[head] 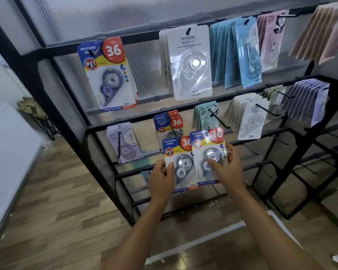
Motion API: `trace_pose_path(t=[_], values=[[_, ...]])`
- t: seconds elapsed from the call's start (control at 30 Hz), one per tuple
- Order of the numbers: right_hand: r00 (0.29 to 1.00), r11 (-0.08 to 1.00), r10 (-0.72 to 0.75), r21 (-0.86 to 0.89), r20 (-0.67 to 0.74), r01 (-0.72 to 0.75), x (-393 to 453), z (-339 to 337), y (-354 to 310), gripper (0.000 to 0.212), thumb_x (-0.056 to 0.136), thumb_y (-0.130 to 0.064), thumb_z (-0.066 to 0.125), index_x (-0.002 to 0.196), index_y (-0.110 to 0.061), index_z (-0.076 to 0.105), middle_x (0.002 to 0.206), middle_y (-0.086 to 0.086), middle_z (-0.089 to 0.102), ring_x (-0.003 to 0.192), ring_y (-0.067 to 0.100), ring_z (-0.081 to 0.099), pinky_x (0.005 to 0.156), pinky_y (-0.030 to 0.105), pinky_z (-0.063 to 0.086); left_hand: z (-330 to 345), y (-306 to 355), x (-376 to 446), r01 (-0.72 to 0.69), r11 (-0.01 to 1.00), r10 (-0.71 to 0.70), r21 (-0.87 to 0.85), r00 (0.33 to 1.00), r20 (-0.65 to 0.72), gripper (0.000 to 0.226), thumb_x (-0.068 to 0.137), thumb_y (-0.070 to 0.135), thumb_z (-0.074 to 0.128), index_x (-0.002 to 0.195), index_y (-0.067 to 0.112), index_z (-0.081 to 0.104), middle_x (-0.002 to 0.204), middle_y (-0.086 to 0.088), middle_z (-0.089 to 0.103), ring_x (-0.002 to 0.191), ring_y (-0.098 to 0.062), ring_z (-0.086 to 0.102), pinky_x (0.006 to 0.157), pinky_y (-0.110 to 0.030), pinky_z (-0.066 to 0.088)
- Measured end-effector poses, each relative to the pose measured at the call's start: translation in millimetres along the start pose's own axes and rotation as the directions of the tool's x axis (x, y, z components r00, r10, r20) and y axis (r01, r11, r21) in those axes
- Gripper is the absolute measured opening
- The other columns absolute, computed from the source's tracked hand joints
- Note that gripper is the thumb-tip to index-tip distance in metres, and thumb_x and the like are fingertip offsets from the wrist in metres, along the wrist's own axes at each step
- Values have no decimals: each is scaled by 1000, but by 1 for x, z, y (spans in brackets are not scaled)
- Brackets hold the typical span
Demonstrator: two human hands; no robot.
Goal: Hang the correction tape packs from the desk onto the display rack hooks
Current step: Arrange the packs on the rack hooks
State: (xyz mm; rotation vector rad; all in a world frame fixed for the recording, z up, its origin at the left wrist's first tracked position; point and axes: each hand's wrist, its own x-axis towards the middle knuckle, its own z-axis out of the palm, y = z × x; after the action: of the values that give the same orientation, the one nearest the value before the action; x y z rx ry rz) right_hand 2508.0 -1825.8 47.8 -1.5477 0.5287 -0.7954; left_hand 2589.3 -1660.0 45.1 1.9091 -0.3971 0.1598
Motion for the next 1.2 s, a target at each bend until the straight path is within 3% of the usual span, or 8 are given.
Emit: trace_pose_path(t=[0.23, 0.37, 0.53, 0.67, 0.77, 0.87, 0.97, 1.2], values=[[996, 997, -63, -34, 68, 66, -1, 13, -8, 59, 72, -1, 77, 117, -25, 49, 99, -18, 64, 92, -6, 62, 75, 12, 50, 11, -6, 46, 110, 988, -116, 105, 992, 54, 16, 97, 22, 54, 93, 6, 58, 85, -7, 65, 74, -16, 58, 59, -23, 39], [987, 992, -68, -93, 144, 82, -3, 24, -13, 62, 71, -3, 79, 117, -29, 46, 99, -20, 62, 89, -13, 60, 69, 3, 45, 14, -5, 86, 155, 949, -176, 276, 983, 50, 27, 98, 28, 50, 82, 9, 59, 78, -8, 62, 74, -24, 57, 57, -27, 30], [974, 986, -52, -143, 219, 85, -5, 33, -20, 61, 72, -7, 80, 113, -33, 44, 96, -23, 60, 86, -19, 57, 63, -1, 42, 14, -7, 117, 246, 905, -297, 347, 949, 103, 26, 97, 29, 52, 101, 7, 65, 104, -13, 70, 82, -22, 60, 62, -26, 38], [972, 987, -33, -143, 234, 68, -10, 35, -19, 60, 73, -7, 79, 111, -36, 44, 95, -23, 62, 87, -16, 59, 64, 0, 43, 16, -3, 109, 327, 917, -347, 228, 937, 50, 42, 94, 31, 60, 127, 9, 47, 126, -11, 57, 107, -23, 59, 79, -33, 50], [976, 985, -30, -158, 217, 65, -14, 34, -17, 57, 72, -7, 79, 104, -40, 46, 94, -22, 63, 88, -13, 61, 65, 2, 44, 13, 2, 100, 205, 970, -199, 132, 978, -54, 30, 98, 26, 52, 120, 7, 49, 123, -14, 54, 110, -27, 56, 90, -45, 50], [981, 984, -19, -172, 193, 53, -18, 33, -15, 60, 71, -8, 80, 103, -43, 45, 98, -21, 62, 88, -13, 61, 66, 2, 45, 8, 10, 86, 124, 990, -128, -66, 989, -68, 19, 102, 25, 41, 94, 14, 55, 96, -8, 64, 94, -29, 63, 81, -47, 52], [984, 983, -15, -180, 178, 48, -22, 31, -12, 60, 71, -6, 79, 105, -42, 44, 99, -22, 61, 88, -15, 60, 66, 2, 45, 3, 18, 74, 137, 952, -120, -275, 990, 81, 25, 101, 29, 44, 83, 24, 60, 88, -4, 68, 86, -27, 66, 76, -44, 53], [981, 986, 9, -166, 192, 23, -27, 34, -10, 62, 72, -8, 79, 111, -39, 43, 101, -21, 61, 92, -11, 60, 70, 6, 48, 2, 19, 60, -7, 967, 49, -253, 986, 159, 11, 89, 10, 64, 85, 20, 64, 90, -5, 69, 82, -18, 66, 70, -35, 56]])
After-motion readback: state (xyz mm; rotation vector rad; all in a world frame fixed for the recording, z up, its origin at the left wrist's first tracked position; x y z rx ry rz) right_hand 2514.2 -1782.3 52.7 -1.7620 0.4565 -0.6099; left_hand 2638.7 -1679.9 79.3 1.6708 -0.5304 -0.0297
